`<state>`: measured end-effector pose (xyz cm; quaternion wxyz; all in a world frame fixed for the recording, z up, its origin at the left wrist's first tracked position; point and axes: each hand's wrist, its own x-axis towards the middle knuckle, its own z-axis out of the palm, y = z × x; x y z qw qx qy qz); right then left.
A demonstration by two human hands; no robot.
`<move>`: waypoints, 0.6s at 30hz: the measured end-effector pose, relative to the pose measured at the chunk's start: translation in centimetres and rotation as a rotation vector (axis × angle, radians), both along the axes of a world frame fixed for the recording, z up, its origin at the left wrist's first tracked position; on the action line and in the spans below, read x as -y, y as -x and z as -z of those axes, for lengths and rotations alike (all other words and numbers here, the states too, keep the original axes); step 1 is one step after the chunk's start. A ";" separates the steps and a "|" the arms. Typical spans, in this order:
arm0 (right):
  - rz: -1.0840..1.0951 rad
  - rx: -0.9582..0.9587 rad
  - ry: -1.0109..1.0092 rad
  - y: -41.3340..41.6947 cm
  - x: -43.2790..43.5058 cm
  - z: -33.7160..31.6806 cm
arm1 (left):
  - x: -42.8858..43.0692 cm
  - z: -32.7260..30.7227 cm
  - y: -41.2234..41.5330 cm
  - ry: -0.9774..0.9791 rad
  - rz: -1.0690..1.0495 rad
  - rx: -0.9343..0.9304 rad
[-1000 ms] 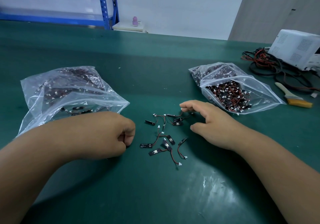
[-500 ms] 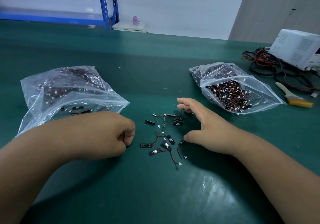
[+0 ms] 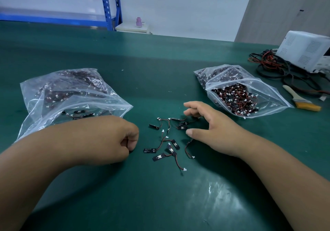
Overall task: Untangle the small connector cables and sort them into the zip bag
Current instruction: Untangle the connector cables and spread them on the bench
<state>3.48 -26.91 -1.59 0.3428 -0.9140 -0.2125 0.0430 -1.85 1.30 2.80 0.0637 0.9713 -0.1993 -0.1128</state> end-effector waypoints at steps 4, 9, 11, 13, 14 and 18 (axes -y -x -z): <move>-0.028 0.019 0.051 0.1 0.0 -0.2 | 0.0 0.1 0.0 0.000 -0.004 0.003; -0.067 -0.008 0.175 0.2 0.2 -1.1 | 0.1 0.1 0.0 0.001 0.000 -0.002; -0.080 -0.014 0.232 0.3 0.4 -1.5 | 0.0 0.1 0.0 0.002 0.004 -0.005; -0.100 -0.025 0.279 0.4 0.6 -2.0 | 0.0 0.0 0.0 0.006 0.006 -0.014; -0.113 -0.033 0.307 0.5 0.7 -2.3 | 0.0 0.0 0.0 0.008 0.007 -0.017; -0.172 -0.097 0.436 0.9 1.3 -3.5 | -0.1 0.1 0.0 0.009 0.018 -0.017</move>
